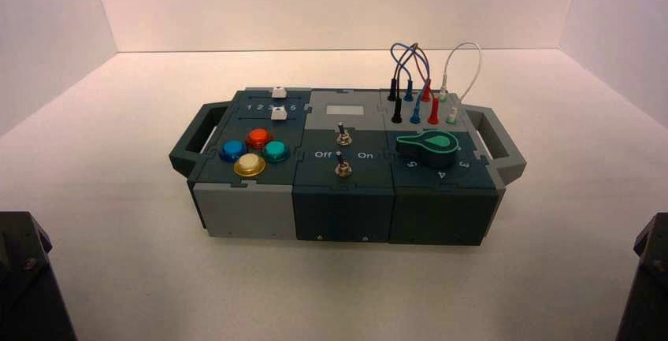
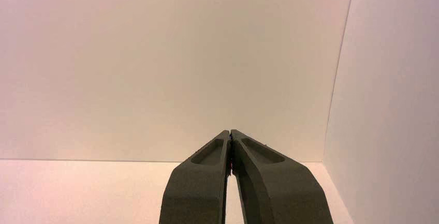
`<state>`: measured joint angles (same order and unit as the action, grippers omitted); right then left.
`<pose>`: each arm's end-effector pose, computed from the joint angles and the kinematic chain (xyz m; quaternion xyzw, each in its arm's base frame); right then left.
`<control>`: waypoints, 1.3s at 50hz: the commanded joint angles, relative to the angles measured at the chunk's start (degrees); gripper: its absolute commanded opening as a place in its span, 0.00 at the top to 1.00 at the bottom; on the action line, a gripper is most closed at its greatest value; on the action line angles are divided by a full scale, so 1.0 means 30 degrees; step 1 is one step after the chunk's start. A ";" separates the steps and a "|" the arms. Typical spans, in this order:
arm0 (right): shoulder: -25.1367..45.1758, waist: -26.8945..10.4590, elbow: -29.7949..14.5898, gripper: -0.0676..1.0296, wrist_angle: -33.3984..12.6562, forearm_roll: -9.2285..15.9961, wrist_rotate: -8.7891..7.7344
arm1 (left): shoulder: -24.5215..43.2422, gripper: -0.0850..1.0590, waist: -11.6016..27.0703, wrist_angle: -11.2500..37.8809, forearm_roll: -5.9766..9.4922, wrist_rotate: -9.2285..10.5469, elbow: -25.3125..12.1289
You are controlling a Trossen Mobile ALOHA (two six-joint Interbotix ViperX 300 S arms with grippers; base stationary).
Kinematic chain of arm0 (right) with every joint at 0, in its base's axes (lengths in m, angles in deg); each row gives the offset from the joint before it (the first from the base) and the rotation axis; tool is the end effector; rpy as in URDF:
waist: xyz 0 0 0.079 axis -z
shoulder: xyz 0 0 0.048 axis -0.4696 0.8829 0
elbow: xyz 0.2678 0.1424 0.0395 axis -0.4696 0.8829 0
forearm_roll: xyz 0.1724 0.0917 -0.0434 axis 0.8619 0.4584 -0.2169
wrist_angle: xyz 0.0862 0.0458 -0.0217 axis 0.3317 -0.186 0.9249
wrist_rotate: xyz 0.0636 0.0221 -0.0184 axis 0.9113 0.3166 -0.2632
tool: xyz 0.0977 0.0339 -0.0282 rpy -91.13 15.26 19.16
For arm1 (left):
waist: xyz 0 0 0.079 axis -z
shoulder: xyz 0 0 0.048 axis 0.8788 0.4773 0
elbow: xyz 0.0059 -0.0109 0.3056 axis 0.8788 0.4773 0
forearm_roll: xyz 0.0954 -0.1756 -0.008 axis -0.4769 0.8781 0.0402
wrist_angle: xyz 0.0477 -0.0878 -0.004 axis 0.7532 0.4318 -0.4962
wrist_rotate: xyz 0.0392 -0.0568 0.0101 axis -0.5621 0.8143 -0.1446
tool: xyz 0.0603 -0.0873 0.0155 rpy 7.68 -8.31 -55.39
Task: Turn the knob to position 5.
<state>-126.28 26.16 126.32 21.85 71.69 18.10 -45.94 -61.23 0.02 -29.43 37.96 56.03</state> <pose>0.2584 0.0081 0.2836 0.0068 -0.0023 0.0155 0.9999 0.2590 -0.0009 0.2836 -0.0045 0.0015 -0.0017 1.0000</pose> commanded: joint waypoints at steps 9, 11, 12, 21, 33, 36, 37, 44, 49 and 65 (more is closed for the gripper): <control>0.0088 0.0029 -0.0352 0.96 0.0117 0.0059 0.0059 | 0.0088 0.95 0.0059 -0.0059 0.0029 -0.0117 -0.0439; 0.0088 0.0029 -0.0352 0.96 0.0117 0.0059 0.0059 | 0.0088 0.95 0.0059 -0.0029 0.0029 -0.0117 -0.0469; 0.0088 0.0029 -0.0322 0.96 0.0117 0.0059 0.0059 | 0.0088 0.95 0.0029 -0.0059 0.0029 -0.0117 -0.0469; 0.0146 0.0000 -0.0352 0.96 -0.0059 0.0059 0.0176 | 0.0088 0.95 0.0059 0.0732 0.0029 -0.0117 -0.0645; 0.0322 -0.0264 -0.1230 0.96 -0.3398 0.0908 0.0352 | 0.0498 0.95 0.1406 0.4189 0.0293 0.0029 -0.2314; 0.0264 -0.0381 -0.1377 0.96 -0.4160 0.1172 0.0352 | 0.0674 0.95 0.1699 0.5156 0.0352 0.0059 -0.2666; 0.0264 -0.0381 -0.1465 0.96 -0.4482 0.1260 0.0352 | 0.0732 0.95 0.1846 0.5508 0.0352 0.0059 -0.2783; 0.0234 -0.0381 -0.1816 0.96 -0.6563 0.1670 0.0381 | 0.0879 0.95 0.2783 0.7324 0.0410 0.0088 -0.3076; 0.0205 -0.0381 -0.2051 0.96 -0.7910 0.1963 0.0381 | 0.0879 0.95 0.3662 0.8525 0.0439 0.0088 -0.3105; 0.0205 -0.0410 -0.2725 0.96 -1.2510 0.2461 0.0322 | 0.0967 0.95 0.7852 1.0488 0.0439 0.0088 -0.2959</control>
<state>-125.84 25.28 120.35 -12.17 78.89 19.07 -43.40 -40.58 30.79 -28.20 38.22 48.56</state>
